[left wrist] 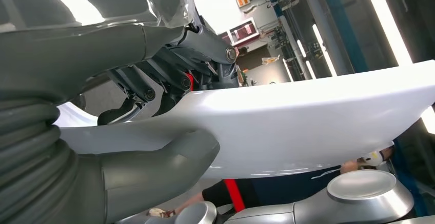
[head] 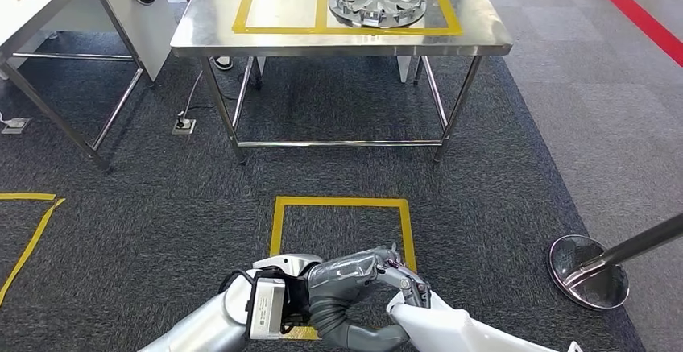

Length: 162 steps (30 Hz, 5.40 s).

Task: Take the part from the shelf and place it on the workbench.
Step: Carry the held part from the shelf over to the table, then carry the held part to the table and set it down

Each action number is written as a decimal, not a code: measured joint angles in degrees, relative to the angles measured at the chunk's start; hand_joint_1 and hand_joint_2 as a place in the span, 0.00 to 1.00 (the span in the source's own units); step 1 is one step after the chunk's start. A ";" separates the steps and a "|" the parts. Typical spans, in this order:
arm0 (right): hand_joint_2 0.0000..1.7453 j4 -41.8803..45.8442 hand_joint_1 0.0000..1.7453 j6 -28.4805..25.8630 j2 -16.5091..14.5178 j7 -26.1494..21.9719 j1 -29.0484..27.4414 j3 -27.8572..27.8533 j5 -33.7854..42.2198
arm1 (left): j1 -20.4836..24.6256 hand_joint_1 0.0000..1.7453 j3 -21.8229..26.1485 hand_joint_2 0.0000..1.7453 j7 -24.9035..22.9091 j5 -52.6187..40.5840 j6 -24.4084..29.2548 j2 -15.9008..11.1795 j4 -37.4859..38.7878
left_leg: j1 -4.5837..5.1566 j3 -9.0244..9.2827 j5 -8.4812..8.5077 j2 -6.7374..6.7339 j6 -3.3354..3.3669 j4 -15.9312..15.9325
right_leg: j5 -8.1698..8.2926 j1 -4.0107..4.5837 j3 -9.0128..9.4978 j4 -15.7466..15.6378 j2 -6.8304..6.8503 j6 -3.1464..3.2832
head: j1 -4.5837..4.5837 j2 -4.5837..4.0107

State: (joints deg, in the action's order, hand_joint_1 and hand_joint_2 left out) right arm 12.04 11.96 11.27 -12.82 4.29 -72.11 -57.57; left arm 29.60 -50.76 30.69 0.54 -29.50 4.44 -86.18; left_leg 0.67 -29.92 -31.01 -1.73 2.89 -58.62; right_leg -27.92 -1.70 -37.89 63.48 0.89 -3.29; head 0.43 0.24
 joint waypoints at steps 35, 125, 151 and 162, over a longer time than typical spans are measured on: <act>0.00 0.02 0.00 -1.82 -1.06 10.93 -0.10 -4.25 -2.91 | 3.33 1.00 -3.04 1.00 1.32 1.51 0.95 0.79 3.44 | -0.06 2.71 -2.96 2.04 -1.48 -0.95 | 2.38 0.51 0.70 -2.63 -0.78 1.57 | -0.32 0.00; 0.00 0.05 0.00 -4.80 -1.74 9.46 -0.29 1.82 -8.78 | -1.73 1.00 1.27 1.00 2.29 -1.76 2.54 -3.50 -0.69 | 0.20 3.17 -3.51 3.45 -0.70 0.27 | 3.15 0.40 -0.78 -2.67 -0.70 0.88 | -0.62 0.00; 0.00 0.00 0.00 -5.05 -2.33 9.21 0.09 1.82 -9.15 | -3.16 1.00 10.29 1.00 -3.63 -30.58 31.06 -6.49 -2.88 | -0.39 -4.86 4.11 2.56 -0.33 0.04 | -5.83 0.06 -0.81 8.14 -0.90 0.36 | -0.25 0.00; 0.00 0.00 0.00 -5.87 -2.44 10.36 0.07 1.68 -8.87 | -1.55 1.00 25.20 1.00 -13.65 -66.93 58.63 -9.90 12.07 | 0.12 -2.88 2.66 2.55 -0.08 0.58 | 0.19 0.28 3.75 -3.85 -1.42 1.45 | -0.14 0.00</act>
State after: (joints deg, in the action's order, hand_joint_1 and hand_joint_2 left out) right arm 12.04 6.09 8.83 -2.45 4.36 -70.43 -66.44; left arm 28.05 -25.55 17.04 -66.39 29.13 -5.46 -74.11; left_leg 0.79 -32.79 -28.36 0.82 2.81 -58.04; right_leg -27.73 -1.42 -34.14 59.63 -0.53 -1.84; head 0.29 0.24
